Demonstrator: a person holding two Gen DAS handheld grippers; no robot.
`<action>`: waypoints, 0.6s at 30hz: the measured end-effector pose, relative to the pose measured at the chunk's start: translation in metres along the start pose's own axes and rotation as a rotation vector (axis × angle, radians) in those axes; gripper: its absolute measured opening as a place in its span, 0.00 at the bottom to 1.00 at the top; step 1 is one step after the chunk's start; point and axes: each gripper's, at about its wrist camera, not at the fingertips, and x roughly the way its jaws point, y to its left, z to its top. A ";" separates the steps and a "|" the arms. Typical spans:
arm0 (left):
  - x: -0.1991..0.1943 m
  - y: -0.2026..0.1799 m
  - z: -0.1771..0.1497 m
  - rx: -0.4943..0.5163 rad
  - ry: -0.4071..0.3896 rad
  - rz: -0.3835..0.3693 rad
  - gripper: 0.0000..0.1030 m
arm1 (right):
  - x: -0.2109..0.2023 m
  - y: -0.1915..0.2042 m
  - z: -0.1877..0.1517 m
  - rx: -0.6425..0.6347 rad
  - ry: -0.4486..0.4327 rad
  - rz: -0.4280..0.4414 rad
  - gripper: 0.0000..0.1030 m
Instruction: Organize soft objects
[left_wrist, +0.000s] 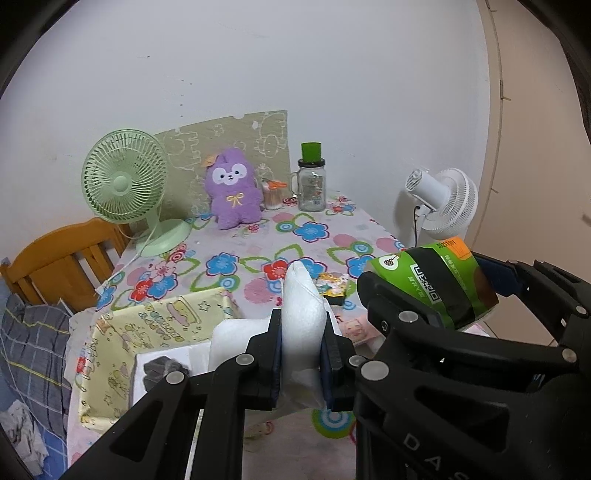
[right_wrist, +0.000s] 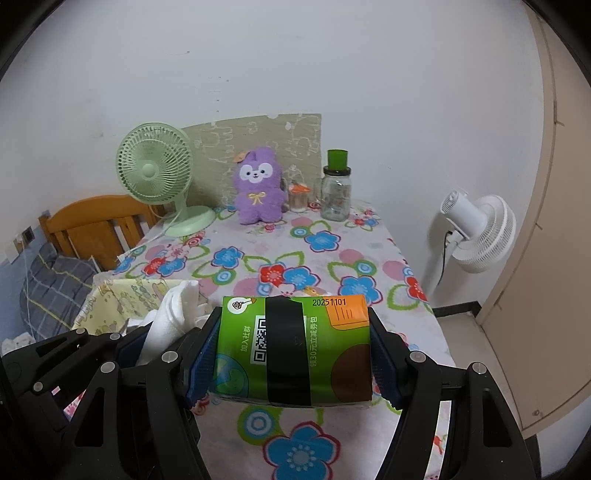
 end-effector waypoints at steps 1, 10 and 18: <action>0.000 0.003 0.001 0.000 0.000 0.003 0.15 | 0.001 0.003 0.001 -0.002 0.000 0.002 0.71; 0.001 0.032 0.002 -0.025 0.000 0.021 0.15 | 0.011 0.030 0.010 -0.026 0.006 0.023 0.71; 0.004 0.058 -0.001 -0.050 0.008 0.043 0.15 | 0.023 0.056 0.014 -0.055 0.023 0.048 0.71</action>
